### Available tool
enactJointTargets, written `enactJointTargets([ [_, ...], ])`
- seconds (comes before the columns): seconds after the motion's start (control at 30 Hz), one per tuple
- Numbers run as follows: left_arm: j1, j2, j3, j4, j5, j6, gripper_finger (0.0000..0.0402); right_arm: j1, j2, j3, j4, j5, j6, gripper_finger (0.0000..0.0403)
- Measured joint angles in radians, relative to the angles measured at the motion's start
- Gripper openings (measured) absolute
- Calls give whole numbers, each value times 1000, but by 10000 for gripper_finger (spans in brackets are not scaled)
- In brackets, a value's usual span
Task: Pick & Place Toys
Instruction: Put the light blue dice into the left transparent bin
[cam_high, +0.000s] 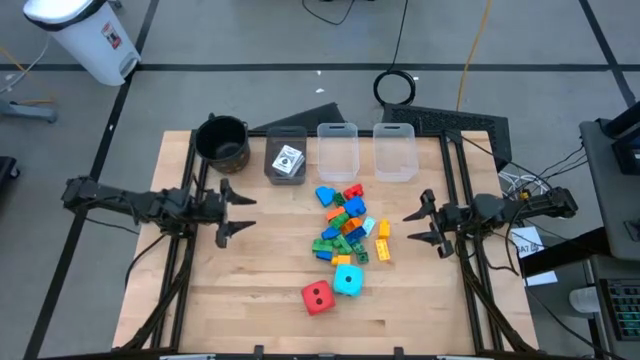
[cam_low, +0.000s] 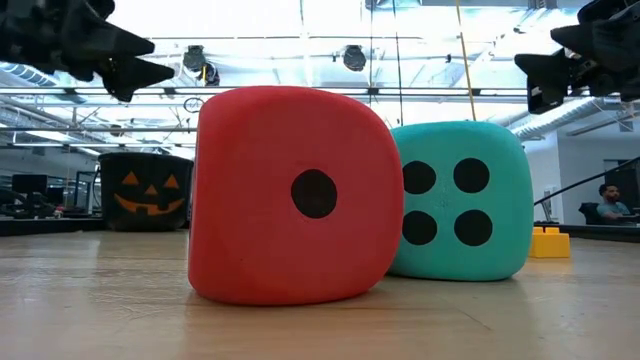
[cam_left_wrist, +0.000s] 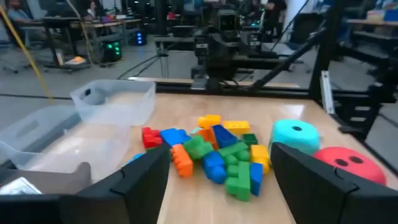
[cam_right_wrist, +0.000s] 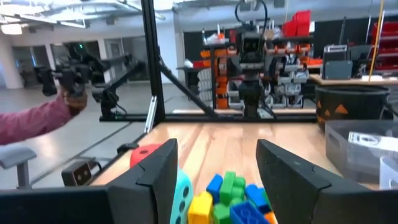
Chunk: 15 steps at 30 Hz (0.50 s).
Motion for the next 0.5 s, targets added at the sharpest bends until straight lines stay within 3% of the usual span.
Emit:
enactJointTargets([
  [0.27, 49, -152, -73, -7, 43, -36, 283, 0, 0, 0, 108, 0, 9, 187],
  [0.5, 103, -261, -150, -6, 154, -74, 300, 0, 1, 0, 106, 1, 34, 187],
])
